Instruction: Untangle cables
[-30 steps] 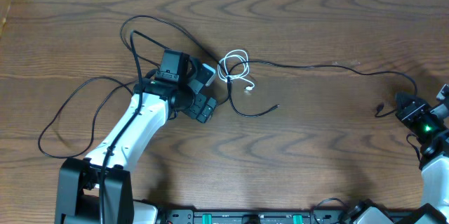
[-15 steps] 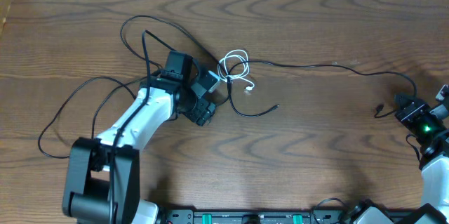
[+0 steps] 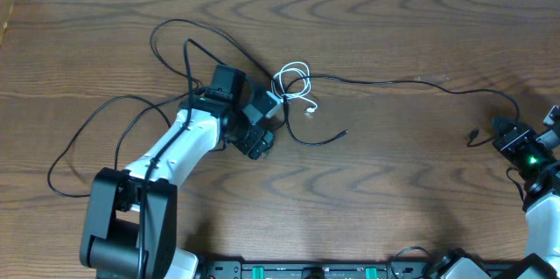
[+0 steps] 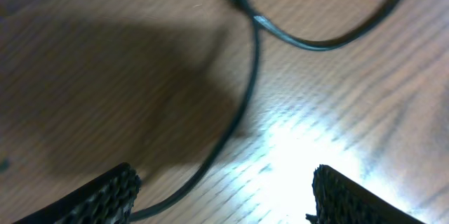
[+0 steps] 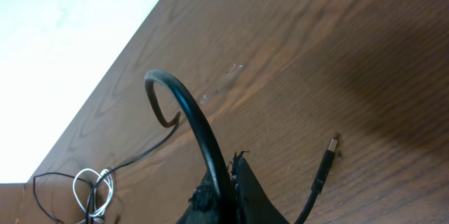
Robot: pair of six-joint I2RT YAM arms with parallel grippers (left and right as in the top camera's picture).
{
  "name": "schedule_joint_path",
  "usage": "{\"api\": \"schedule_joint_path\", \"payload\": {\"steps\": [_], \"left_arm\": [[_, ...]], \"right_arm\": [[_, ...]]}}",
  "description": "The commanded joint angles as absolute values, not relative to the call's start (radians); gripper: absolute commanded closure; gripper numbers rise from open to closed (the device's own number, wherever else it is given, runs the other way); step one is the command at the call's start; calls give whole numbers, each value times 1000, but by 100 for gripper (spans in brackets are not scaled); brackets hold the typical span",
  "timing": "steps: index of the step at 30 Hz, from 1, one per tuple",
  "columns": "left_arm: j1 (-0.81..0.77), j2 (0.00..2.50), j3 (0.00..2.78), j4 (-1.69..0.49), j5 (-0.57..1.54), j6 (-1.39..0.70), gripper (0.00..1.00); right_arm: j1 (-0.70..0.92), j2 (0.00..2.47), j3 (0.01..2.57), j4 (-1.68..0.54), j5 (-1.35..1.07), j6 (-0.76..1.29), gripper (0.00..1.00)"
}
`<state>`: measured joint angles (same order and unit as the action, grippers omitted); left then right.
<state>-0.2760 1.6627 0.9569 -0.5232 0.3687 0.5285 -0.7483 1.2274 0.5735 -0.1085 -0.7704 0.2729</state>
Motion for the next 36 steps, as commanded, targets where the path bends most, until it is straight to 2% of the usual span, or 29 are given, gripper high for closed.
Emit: {"api": "schedule_joint_path", "payload": {"steps": [1,25,33,36], "left_arm": [[-299,1666,953,-521,392,595,20],[-300,1736,933,-486,389,595,21],[-300,1757,933,-458,389,595,28],[-300,1757,933,-451,389,594,35]], "right_arm": [[-738,1216,578,-110,-777,253,99],[-738,1216,578,-123,-777,253,99],[-738,1216,578,-124,-777,253,99],[-738,1216,578,-125,-777,253,99]]}}
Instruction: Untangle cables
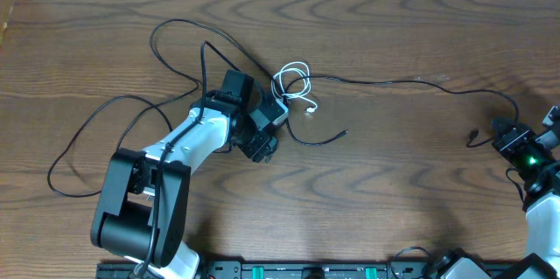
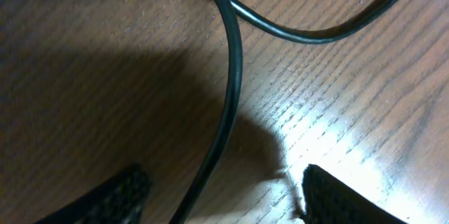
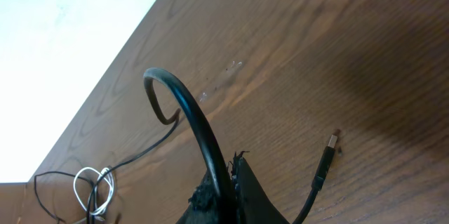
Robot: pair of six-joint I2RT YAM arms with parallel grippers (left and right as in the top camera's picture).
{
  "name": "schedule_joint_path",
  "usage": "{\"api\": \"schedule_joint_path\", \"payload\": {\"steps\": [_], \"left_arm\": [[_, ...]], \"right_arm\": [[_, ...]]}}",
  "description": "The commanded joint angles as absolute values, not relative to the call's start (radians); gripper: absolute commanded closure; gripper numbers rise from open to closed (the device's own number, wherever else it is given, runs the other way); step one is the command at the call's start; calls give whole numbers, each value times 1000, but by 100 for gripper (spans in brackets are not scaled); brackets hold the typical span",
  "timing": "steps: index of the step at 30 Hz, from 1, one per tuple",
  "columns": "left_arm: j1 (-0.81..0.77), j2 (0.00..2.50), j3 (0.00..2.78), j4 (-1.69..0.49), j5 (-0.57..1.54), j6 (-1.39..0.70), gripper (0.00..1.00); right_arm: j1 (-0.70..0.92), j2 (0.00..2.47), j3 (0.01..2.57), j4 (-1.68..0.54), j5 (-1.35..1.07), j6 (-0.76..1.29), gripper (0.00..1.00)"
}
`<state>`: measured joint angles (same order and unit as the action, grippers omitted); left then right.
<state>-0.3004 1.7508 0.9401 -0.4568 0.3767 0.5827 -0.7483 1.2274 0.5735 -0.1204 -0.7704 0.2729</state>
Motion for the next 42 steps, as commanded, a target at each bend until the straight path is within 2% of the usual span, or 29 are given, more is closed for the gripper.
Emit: {"api": "schedule_joint_path", "payload": {"steps": [1,3,6,7,15,19,25,29,33,42], "left_arm": [[-300,1757,933,-450,389,594,39],[-300,1757,933,-450,389,595,48],[-300,1757,933,-450,389,594,72],[-300,1757,933,-446,389,593,92],[-300,1750,943,-381,477,442,92],[-300,1737,951,-277,605,265,92],[-301,1733,951,-5,826,-85,92],[-307,1734,951,147,818,-273,92],[-325,1734,951,220,780,-323,92],[-442,1734,951,226,575,-338,92]], "right_arm": [[-738,1216,578,-125,-777,253,99],[-738,1216,578,-125,-777,253,99],[-738,1216,578,-125,-777,253,99],[-738,1216,578,-125,-777,253,99],[-738,1216,578,-128,-777,253,99],[-738,1216,578,-128,-777,253,99],[-738,1216,578,-128,-777,253,99],[-738,1216,578,-128,-777,253,99],[-738,1216,578,-128,-777,253,99],[-738,1216,578,-128,-777,253,99]]}}
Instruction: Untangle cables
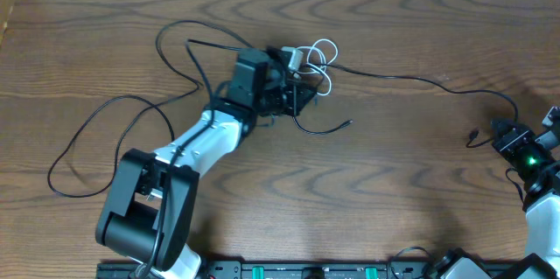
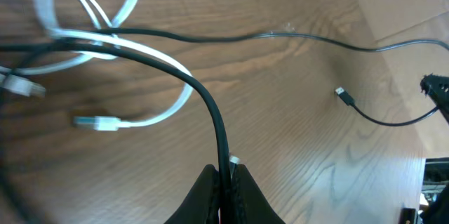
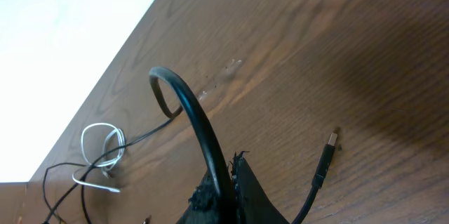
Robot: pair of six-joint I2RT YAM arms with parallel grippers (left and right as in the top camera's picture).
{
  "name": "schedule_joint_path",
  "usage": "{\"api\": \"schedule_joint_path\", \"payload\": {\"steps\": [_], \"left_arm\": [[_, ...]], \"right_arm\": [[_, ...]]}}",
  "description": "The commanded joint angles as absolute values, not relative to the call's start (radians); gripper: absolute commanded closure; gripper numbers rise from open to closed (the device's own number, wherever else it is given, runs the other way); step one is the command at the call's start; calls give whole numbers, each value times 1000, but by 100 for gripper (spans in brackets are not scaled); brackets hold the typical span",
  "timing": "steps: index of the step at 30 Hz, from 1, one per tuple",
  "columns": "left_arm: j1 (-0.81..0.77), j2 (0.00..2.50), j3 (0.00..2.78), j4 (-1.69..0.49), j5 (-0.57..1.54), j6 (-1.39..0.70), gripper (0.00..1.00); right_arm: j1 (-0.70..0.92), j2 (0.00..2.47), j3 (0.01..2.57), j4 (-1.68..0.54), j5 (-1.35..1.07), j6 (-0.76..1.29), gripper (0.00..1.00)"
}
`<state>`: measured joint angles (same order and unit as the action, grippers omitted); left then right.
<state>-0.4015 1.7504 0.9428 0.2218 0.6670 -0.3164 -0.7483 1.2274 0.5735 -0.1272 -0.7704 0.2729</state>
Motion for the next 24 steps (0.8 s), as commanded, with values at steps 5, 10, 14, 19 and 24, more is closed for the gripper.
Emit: {"api": "schedule_joint_path", "payload": {"steps": [5,10,14,19,24], "left_arm": [[-516,1734,951,211,384,-338,92],[-572,1734,951,164,189,-338,92],[-603,1734,951,124,104,-337,85],[-614,1734,951,107,77,-335,30],[-614,1734,951,107,77,-299,8]], "right_arm": [[-738,1216,578,-138,-777,253,99],[-738,1216,578,-150,-777,236,99],[-738,1216,578,-150,-777,234,99],[-738,1216,578,-150,-777,234,99],[-738,1216,578,-151,-777,234,99]]}}
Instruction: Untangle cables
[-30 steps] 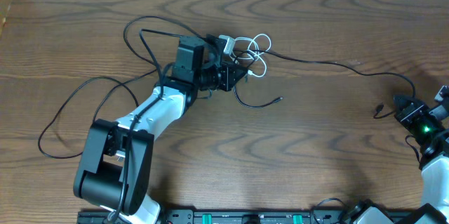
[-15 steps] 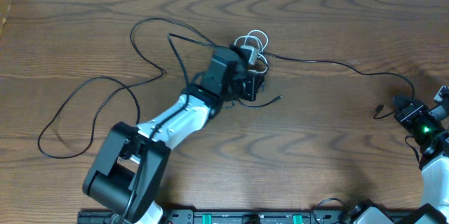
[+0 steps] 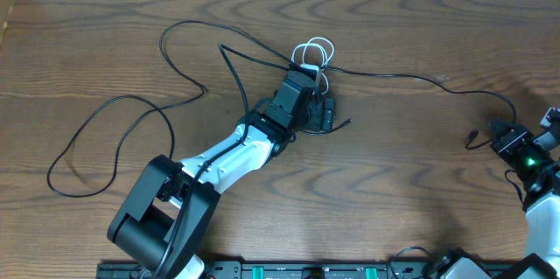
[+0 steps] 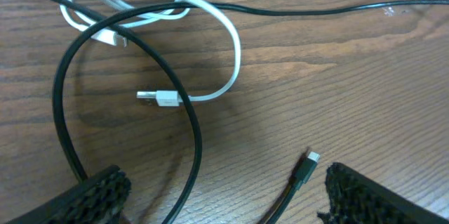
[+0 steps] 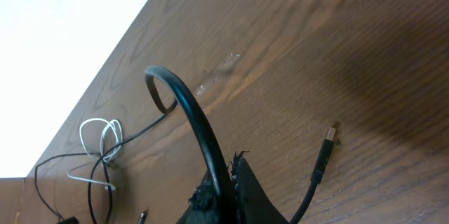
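Note:
A long thin black cable (image 4: 198,136) loops over the wooden table (image 3: 394,191) and crosses a coiled white cable (image 3: 313,52) at mid-table. The white cable's plug (image 4: 158,98) lies free inside the black loop. My left gripper (image 3: 325,115) stands open just near of the coil. Between its fingers (image 4: 102,190) lie a strand of black cable and a small black plug (image 4: 306,164). At the right edge my right gripper (image 5: 228,166) is shut on the black cable, whose far end plug (image 5: 324,147) lies loose beside it.
More black cable lies in wide loops (image 3: 105,135) across the left half of the table. The table's far edge meets a white surface. A rail (image 3: 306,270) with the arm bases runs along the near edge.
My left gripper was shut on the black cable beside the white coil. Now it is open, has let the cable go, and sits a little further right and nearer. The right gripper is unchanged.
My left gripper stood open over a black strand left of the white coil, then lower over it. Then it was shut on that strand, with the coil shifted further back and right. Now it is open beside the coil. The right gripper held its cable throughout.

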Robot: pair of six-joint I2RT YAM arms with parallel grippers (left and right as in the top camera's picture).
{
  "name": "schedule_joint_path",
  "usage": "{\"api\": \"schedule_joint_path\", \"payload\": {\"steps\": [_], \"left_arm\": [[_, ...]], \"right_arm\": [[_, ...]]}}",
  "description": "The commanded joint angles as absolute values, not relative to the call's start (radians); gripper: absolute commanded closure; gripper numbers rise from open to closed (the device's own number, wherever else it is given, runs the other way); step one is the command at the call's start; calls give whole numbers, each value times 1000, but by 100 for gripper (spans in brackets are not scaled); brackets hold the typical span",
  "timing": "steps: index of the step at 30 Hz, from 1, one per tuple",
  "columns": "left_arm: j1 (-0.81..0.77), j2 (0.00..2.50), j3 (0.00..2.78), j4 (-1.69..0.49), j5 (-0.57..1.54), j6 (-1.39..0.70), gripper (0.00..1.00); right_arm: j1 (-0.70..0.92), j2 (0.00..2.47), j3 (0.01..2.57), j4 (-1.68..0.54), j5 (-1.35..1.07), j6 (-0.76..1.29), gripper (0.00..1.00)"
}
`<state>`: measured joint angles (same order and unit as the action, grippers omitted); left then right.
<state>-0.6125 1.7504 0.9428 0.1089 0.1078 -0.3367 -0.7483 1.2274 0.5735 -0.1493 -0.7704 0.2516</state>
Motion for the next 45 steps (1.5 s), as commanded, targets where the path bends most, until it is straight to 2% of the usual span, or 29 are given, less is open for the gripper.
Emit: {"api": "schedule_joint_path", "payload": {"steps": [1,2,7,12,20,33,45], "left_arm": [[-614,1733,951,107,77,-279,7],[-614,1731,951,110,77,-257,0],[-600,1684,951,113,-20,-225,0],[-566,1636,951,121,-159,-326,0],[-457,1645,951,191,-174,-499,0],[-354,1664,951,228,-306,-503,0],[-312,1809,971,350,-295,-612,1]], "right_arm": [[-738,1216,578,-151,-777,234,99],[-738,1216,578,-151,-777,234,99],[-738,1216,578,-150,-777,233,99],[-738,1216,578,-150,-777,230,99],[-738,1216,578,-150,-777,230,99],[-738,1216,578,-150,-777,231,99],[-738,1216,578,-150,-776,230,99]]}}
